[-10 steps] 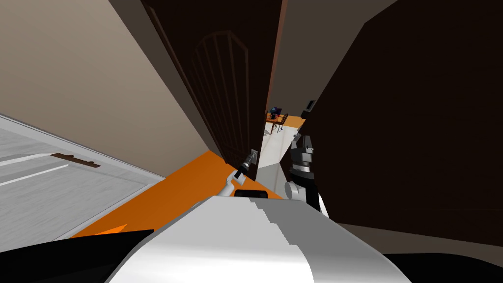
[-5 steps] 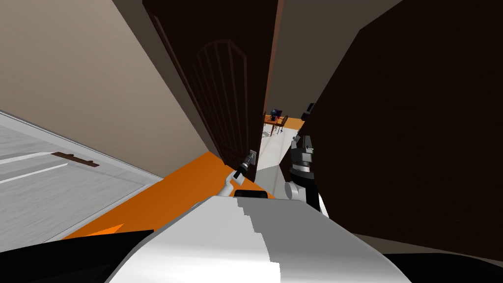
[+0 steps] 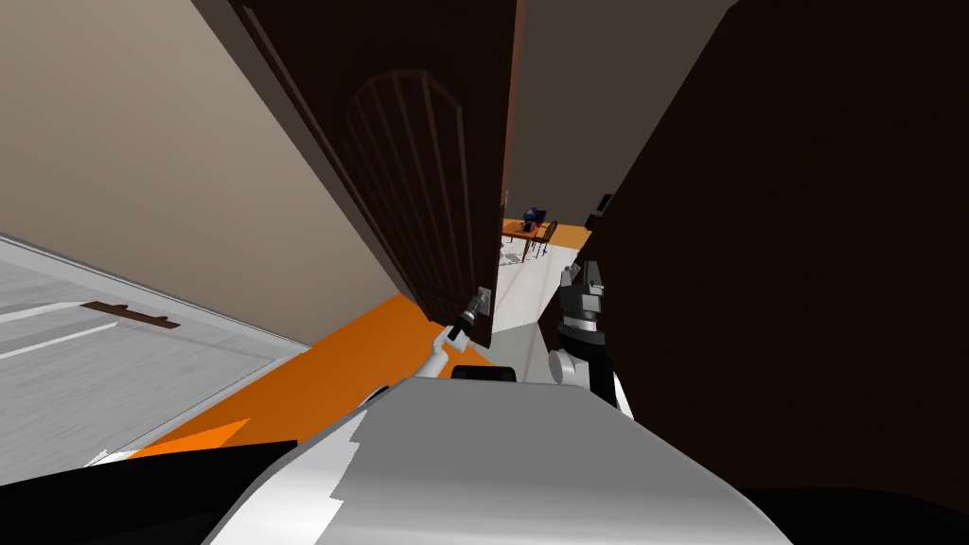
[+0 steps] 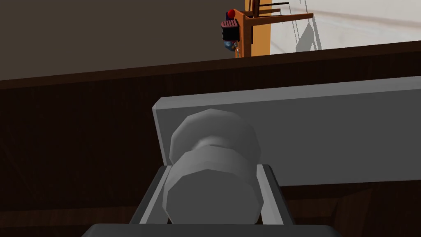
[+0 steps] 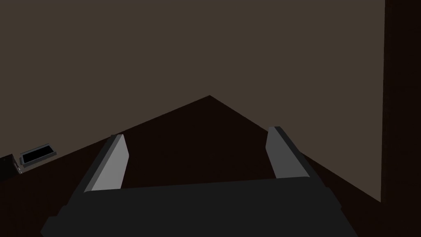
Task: Push the door open
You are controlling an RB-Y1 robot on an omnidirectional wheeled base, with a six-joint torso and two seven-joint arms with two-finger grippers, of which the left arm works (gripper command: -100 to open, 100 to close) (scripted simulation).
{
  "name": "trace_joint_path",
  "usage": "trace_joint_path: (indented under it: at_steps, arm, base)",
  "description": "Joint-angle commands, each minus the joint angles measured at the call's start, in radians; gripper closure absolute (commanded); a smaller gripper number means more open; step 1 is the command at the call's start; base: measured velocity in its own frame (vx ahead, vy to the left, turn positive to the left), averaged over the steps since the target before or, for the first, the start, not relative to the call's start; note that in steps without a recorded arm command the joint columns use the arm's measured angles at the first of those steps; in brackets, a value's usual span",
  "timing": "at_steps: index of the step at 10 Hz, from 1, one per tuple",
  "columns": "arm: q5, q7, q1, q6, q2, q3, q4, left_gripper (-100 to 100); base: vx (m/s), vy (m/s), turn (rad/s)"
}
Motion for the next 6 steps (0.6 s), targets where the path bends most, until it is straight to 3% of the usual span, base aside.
trace_joint_path:
  at_steps: [1,6]
  arm:
    - [0.0,-0.013,-0.006,0.002,0.0,0.03,0.001,100]
    - [0.002,-0.04,-0.022,0.002,-0.009,0.101,0.027,100]
  base:
    - [0.094,-0.108,0.043]
    - [0.121,-0.136,0.095]
